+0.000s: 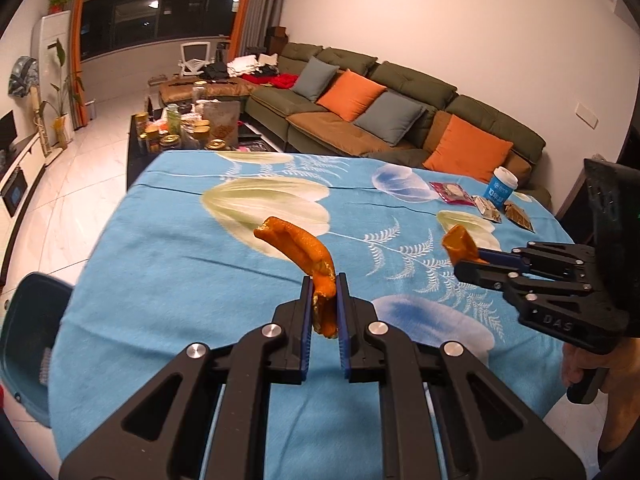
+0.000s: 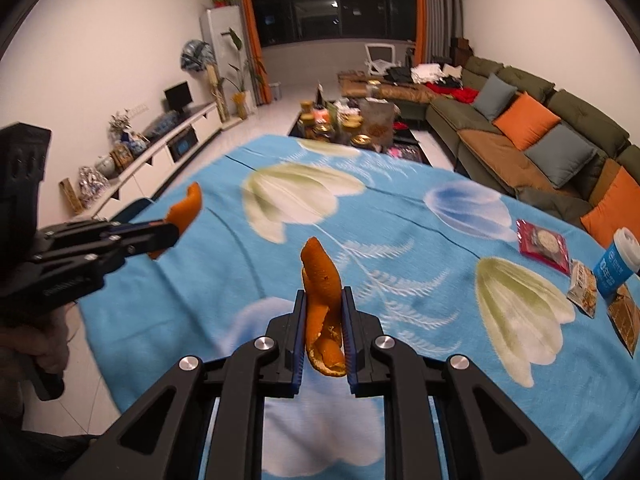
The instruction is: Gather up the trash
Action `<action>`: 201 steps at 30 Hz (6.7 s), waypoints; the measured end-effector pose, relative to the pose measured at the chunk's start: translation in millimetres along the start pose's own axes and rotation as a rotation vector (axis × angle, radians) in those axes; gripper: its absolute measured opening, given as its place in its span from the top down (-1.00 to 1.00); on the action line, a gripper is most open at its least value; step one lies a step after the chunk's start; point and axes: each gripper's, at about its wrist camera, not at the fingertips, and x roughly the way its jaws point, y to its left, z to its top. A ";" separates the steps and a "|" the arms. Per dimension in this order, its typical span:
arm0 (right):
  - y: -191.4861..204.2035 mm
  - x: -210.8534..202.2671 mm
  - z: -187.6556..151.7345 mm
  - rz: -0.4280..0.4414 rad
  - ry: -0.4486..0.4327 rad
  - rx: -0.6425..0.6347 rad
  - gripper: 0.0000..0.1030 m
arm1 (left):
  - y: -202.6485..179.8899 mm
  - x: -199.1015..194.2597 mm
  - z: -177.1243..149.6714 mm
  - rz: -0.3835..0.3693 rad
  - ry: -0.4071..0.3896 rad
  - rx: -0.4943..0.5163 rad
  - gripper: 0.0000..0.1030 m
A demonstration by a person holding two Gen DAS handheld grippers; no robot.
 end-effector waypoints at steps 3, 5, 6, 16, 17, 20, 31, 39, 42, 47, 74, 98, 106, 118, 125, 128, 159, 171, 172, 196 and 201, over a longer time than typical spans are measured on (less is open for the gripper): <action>15.5 -6.6 3.8 0.028 -0.022 -0.011 0.72 | 8.5 -17.2 -6.7 0.021 -0.015 -0.010 0.78; 26.7 -10.7 7.2 0.041 -0.038 -0.022 0.72 | 14.7 -29.6 -11.5 0.036 -0.026 -0.017 0.78; 33.8 -12.6 9.3 0.054 -0.046 -0.028 0.72 | 19.4 -38.6 -14.8 0.051 -0.036 -0.022 0.78; 100.6 -10.3 37.1 0.156 -0.093 -0.104 0.72 | 72.9 -101.9 -38.8 0.183 -0.085 -0.081 0.78; 106.2 -8.9 39.3 0.165 -0.095 -0.110 0.72 | 78.5 -106.9 -41.4 0.199 -0.087 -0.084 0.78; 126.2 -1.8 48.8 0.198 -0.097 -0.134 0.72 | 99.9 -122.0 -48.8 0.244 -0.094 -0.108 0.78; 191.7 46.0 79.3 0.290 -0.048 -0.212 0.72 | 174.2 -143.9 -62.2 0.352 -0.097 -0.212 0.78; 224.6 84.6 95.9 0.324 0.002 -0.250 0.72 | 220.0 -144.0 -72.1 0.396 -0.075 -0.269 0.78; 238.7 100.3 103.9 0.336 0.025 -0.263 0.72 | 236.0 -140.3 -74.6 0.406 -0.064 -0.289 0.78; 257.3 124.5 111.5 0.353 0.062 -0.292 0.72 | 254.8 -128.9 -78.5 0.414 -0.045 -0.315 0.78; 329.5 254.2 124.7 0.364 0.303 -0.404 0.71 | 347.8 -38.8 -100.0 0.400 0.068 -0.445 0.78; 363.1 288.2 106.4 0.307 0.481 -0.528 0.69 | 383.2 15.9 -111.2 0.371 0.158 -0.488 0.78; 363.9 291.9 106.0 0.292 0.498 -0.543 0.68 | 381.2 24.7 -110.5 0.386 0.172 -0.465 0.76; 361.6 289.1 109.6 0.280 0.486 -0.533 0.52 | 377.7 19.9 -109.7 0.403 0.155 -0.454 0.75; 360.5 281.0 113.3 0.280 0.466 -0.525 0.23 | 372.0 12.4 -108.2 0.417 0.132 -0.452 0.49; 358.8 278.9 116.5 0.276 0.453 -0.520 0.09 | 370.7 8.8 -107.3 0.425 0.123 -0.452 0.31; 319.5 196.5 154.6 0.259 0.168 -0.402 -0.86 | 322.6 -68.2 -70.9 0.586 -0.042 -0.376 -0.89; 278.4 140.6 152.9 0.268 0.037 -0.335 -0.86 | 274.2 -104.1 -50.1 0.620 -0.106 -0.317 -0.89; 275.1 137.4 152.5 0.264 0.029 -0.332 -0.86 | 269.6 -107.1 -48.7 0.620 -0.113 -0.314 -0.89; 165.4 39.4 96.9 0.124 -0.151 -0.173 -0.87 | 127.6 -158.7 -29.3 0.516 -0.324 -0.184 -0.89; 130.0 15.5 70.5 0.050 -0.187 -0.136 -0.87 | 88.7 -153.2 -31.0 0.451 -0.330 -0.130 -0.89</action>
